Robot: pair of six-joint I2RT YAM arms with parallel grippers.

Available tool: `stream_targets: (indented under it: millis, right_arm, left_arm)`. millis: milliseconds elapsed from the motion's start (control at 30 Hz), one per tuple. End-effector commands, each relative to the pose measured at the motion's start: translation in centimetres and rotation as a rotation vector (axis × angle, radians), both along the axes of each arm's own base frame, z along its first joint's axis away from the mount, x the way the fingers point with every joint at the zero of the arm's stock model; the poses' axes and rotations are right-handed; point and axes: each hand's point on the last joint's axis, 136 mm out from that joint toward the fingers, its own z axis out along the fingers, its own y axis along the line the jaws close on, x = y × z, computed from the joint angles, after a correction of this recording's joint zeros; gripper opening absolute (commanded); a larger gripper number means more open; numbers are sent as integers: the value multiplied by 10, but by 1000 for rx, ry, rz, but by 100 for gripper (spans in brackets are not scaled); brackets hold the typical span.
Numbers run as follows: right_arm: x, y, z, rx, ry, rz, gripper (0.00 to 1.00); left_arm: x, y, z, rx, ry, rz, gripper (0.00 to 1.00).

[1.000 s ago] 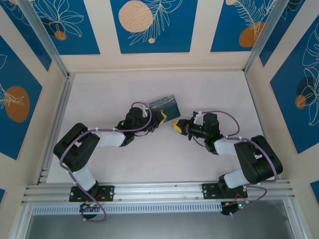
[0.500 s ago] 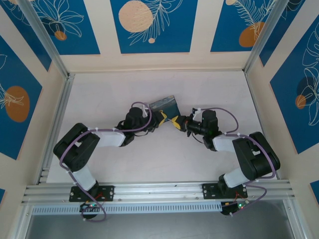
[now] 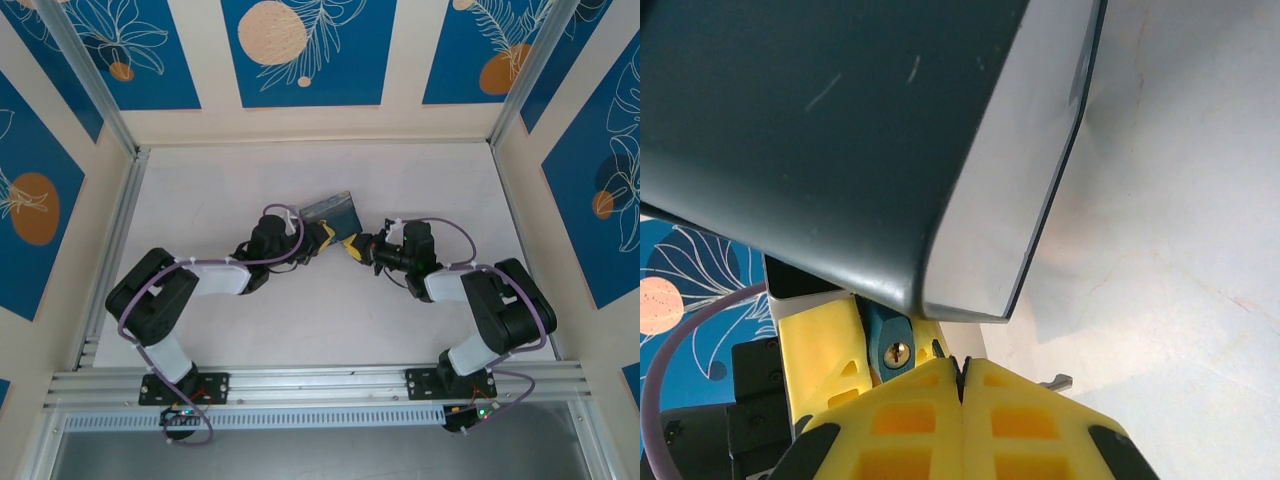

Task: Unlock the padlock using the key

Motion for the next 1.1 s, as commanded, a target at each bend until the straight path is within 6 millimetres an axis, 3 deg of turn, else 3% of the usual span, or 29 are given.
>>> stream_targets:
  millis: [0,533,1067]
  right_arm:
    - [9,3,13,17,-38,-4,0]
    - [11,2,19,20,-45,-2,0]
    - [-1,-4,16,-30,-54,-14,0]
  left_arm:
    - [5,2,38,-68,-108,10,0]
    - [5,2,31,-52,-102,7,0]
    - [7,12,28,-51,-57,69,0]
